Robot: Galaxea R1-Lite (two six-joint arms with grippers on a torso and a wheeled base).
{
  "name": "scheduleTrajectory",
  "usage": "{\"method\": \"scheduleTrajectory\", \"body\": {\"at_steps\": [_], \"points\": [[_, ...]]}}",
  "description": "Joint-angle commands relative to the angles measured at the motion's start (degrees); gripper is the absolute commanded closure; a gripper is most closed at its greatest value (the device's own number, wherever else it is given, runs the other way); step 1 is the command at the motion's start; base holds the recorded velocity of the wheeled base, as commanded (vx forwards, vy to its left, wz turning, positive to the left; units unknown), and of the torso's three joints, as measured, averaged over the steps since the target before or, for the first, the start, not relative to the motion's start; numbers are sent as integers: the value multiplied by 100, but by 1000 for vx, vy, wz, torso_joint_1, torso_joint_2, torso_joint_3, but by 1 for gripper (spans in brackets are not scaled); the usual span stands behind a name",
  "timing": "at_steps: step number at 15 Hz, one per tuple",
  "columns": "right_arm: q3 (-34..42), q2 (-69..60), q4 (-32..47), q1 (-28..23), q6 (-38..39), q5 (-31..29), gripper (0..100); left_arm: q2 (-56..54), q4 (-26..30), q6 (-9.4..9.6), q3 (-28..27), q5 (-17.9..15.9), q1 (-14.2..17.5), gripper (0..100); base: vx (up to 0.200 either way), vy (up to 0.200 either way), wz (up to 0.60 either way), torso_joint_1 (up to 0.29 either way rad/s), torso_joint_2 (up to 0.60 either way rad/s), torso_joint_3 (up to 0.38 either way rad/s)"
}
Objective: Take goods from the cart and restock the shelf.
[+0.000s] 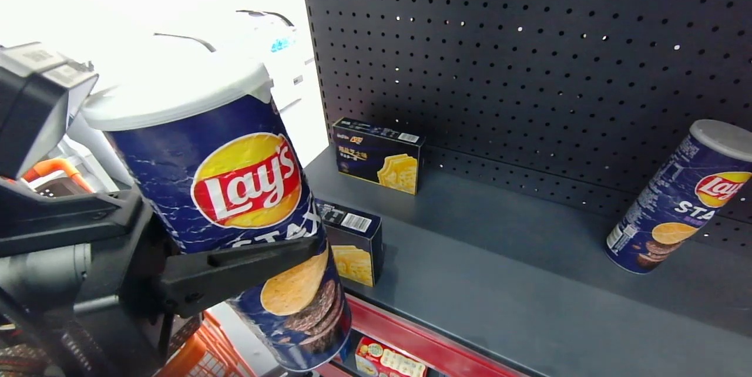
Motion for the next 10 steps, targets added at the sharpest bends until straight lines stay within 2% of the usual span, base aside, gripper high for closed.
{"method": "scheduleTrajectory", "body": {"at_steps": [1,10], "points": [[-9,0,0,0,-1,6,0,153,-1,0,-76,-2,-84,100,0,0,0,0,0,0],[0,0,-9,0,-10,6,0,232,-18,8,-155,-2,-120,100,0,0,0,0,0,0]]}}
